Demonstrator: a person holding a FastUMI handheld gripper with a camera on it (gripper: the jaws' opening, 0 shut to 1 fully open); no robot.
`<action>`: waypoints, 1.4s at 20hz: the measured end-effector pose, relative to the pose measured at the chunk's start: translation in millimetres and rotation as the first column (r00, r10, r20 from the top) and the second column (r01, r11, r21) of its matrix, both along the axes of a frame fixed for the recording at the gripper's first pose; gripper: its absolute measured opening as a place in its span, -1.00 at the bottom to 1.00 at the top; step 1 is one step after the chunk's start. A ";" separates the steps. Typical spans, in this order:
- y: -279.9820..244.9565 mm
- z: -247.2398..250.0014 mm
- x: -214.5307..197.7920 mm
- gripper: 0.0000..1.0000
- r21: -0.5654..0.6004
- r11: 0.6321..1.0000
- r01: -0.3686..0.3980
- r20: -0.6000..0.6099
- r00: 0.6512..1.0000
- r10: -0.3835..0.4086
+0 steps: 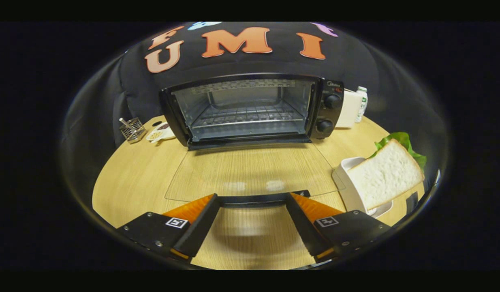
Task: Open the toaster oven, put the food inside, and close the toaster oven door.
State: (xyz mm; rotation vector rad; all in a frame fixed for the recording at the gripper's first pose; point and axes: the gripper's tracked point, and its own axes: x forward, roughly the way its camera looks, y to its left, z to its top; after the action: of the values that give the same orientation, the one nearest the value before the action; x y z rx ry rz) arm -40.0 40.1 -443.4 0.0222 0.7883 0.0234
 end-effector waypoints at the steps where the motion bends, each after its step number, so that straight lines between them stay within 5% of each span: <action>1: 0.0 -1.1 -0.4 0.96 -0.008 1.000 -0.007 0.003 1.000 0.007; 14: -23.4 51.6 -2.4 0.95 0.019 1.000 0.012 0.084 0.996 -0.014; 23: -135.9 124.6 -10.4 0.97 0.009 0.998 0.069 0.128 0.989 -0.070; 28: -195.6 150.2 -12.8 0.96 0.044 0.999 0.016 0.034 0.999 -0.018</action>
State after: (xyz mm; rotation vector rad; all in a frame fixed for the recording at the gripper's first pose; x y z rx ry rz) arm -52.7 -155.5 -293.1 0.0696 0.7527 0.0248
